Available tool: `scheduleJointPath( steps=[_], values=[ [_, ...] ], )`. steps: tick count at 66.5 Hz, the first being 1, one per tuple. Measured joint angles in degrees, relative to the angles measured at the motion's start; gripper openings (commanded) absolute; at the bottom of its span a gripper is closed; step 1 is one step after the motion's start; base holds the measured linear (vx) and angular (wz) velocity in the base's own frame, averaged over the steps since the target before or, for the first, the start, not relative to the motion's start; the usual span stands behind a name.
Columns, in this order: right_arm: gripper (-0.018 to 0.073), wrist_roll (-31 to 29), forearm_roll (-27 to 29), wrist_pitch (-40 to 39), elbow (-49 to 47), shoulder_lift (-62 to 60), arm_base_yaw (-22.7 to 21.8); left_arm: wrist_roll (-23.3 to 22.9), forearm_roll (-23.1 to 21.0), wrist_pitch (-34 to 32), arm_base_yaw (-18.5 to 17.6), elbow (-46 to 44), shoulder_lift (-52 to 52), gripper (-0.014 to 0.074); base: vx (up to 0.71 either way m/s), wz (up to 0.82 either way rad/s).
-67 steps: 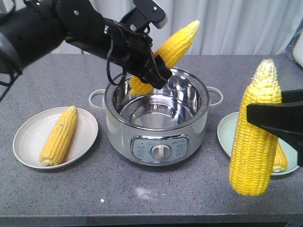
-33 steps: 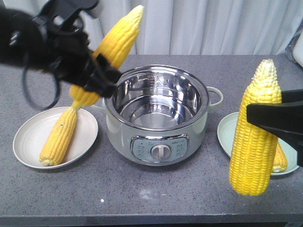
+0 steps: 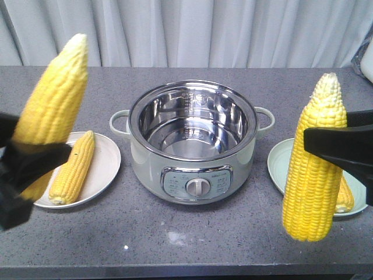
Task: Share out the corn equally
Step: 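Lift the corn cob out of the pot with the left gripper, then turn the base away from the pot while holding both corn cobs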
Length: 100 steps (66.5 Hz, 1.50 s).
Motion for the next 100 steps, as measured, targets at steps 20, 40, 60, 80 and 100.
scheduleJointPath(
  steps=[20, 40, 60, 80, 100],
  values=[
    [0.0244, 0.0, 0.0, 0.0, 0.0, 0.0, 0.0, -5.07, 2.46, -0.58, 0.0, 7.46, -11.94, 0.0271, 0.0, 0.0],
    [0.0244, 0.0, 0.0, 0.0, 0.0, 0.0, 0.0, -5.11, 2.52, -0.63, 0.0, 7.82, -13.14, 0.0271, 0.0, 0.0],
    [0.0244, 0.0, 0.0, 0.0, 0.0, 0.0, 0.0, -5.11, 2.52, -0.63, 0.0, 7.82, -13.14, 0.0271, 0.0, 0.0],
    [0.0244, 0.0, 0.0, 0.0, 0.0, 0.0, 0.0, -5.11, 2.52, -0.63, 0.0, 7.82, -13.14, 0.0271, 0.0, 0.0],
    [0.0244, 0.0, 0.0, 0.0, 0.0, 0.0, 0.0, -5.11, 2.52, -0.63, 0.0, 7.82, -13.14, 0.0271, 0.0, 0.0]
  ],
)
